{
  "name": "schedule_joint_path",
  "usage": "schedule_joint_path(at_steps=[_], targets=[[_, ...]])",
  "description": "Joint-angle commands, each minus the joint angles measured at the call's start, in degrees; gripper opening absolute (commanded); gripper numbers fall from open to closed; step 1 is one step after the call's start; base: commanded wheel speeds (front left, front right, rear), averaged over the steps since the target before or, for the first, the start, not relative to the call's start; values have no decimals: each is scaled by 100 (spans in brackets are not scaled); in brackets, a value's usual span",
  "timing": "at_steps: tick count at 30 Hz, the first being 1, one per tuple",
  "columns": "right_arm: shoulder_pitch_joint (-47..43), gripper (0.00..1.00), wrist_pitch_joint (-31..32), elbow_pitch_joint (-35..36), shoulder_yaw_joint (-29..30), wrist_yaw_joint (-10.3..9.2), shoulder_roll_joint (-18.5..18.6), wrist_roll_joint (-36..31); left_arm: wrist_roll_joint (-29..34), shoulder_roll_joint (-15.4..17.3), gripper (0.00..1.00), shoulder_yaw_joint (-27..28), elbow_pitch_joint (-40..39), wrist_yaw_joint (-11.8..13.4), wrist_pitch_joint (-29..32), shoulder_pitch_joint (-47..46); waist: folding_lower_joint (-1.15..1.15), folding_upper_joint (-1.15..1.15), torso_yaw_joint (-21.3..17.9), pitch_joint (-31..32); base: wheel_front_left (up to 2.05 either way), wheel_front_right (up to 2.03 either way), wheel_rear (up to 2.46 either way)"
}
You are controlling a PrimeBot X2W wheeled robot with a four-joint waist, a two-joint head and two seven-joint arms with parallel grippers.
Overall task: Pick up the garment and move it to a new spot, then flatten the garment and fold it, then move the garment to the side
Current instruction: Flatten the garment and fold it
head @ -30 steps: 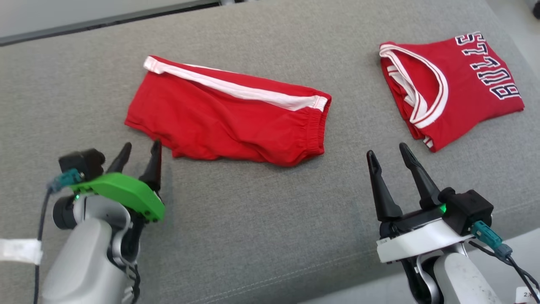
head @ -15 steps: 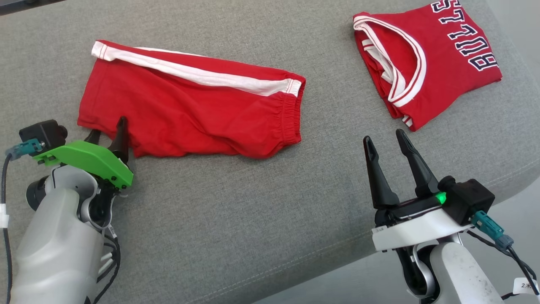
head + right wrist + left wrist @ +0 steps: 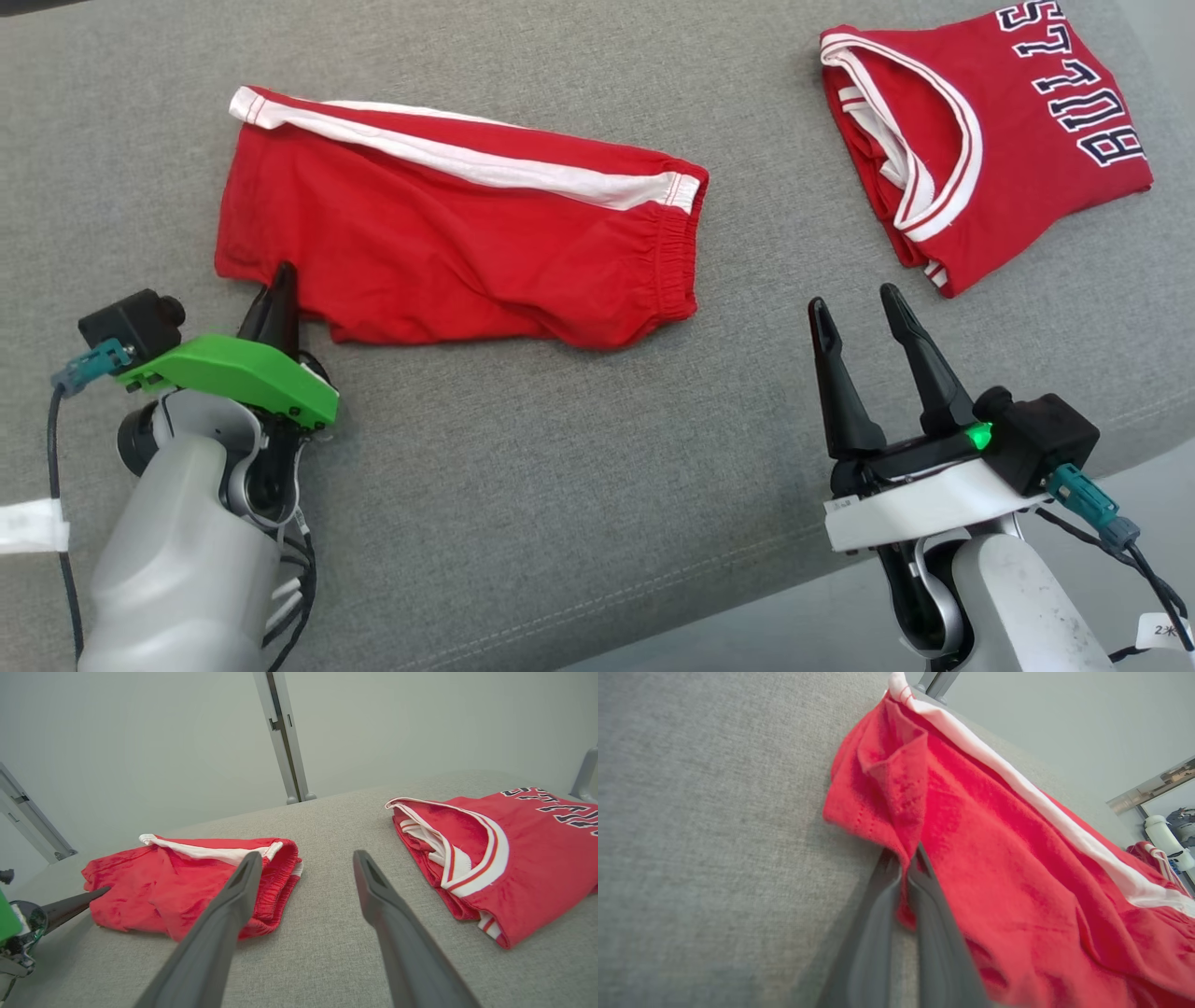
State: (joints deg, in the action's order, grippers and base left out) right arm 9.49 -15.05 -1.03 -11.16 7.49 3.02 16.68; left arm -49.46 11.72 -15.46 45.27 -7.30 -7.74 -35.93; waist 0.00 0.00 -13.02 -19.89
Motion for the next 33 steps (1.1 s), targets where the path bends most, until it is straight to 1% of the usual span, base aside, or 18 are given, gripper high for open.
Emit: schedule_joint_path(at_steps=[1, 4, 10, 14, 17, 25, 29, 32, 33], targets=[[-10, 100, -14, -19, 8, -1, 11, 15, 0, -49, 0, -40, -63, -20, -106, 249, 0, 0, 93, 26, 0, 0, 0], [-22, 100, -14, -36, 13, -1, 15, 11, 17, -89, 0, -73, -191, -21, -227, 415, 0, 0, 156, 63, 0, 0, 0], [-94, 100, -14, -55, 46, -1, 91, 15, -102, -311, 0, -31, -803, 42, -474, 1035, 0, 0, 380, 174, 0, 0, 0], [-100, 100, -14, -67, 20, -1, 153, 33, 0, -291, 0, -2, -1263, 226, -581, 1380, 0, 0, 505, 225, 0, 0, 0], [-121, 100, -14, -71, 24, -1, 192, 43, 62, -350, 0, -54, -1630, 333, -604, 1627, 0, 0, 585, 273, 0, 0, 0], [-210, 100, -14, -120, 18, -1, 226, 57, -53, -461, 0, -66, -2353, 616, -570, 2312, 0, 0, 701, 401, 0, 0, 0], [-221, 100, -14, -143, 0, -1, 242, 78, -69, -426, 0, -93, -2557, 728, -489, 2507, 0, 0, 733, 457, 0, 0, 0], [-222, 100, -14, -169, -29, -1, 253, 95, -123, -423, 0, -132, -2568, 762, -385, 2555, 0, 0, 736, 497, 0, 0, 0], [-213, 100, -14, -180, -49, -1, 258, 100, -100, -403, 5, -147, -2536, 798, -347, 2572, 0, 0, 725, 515, 0, 0, 0]])
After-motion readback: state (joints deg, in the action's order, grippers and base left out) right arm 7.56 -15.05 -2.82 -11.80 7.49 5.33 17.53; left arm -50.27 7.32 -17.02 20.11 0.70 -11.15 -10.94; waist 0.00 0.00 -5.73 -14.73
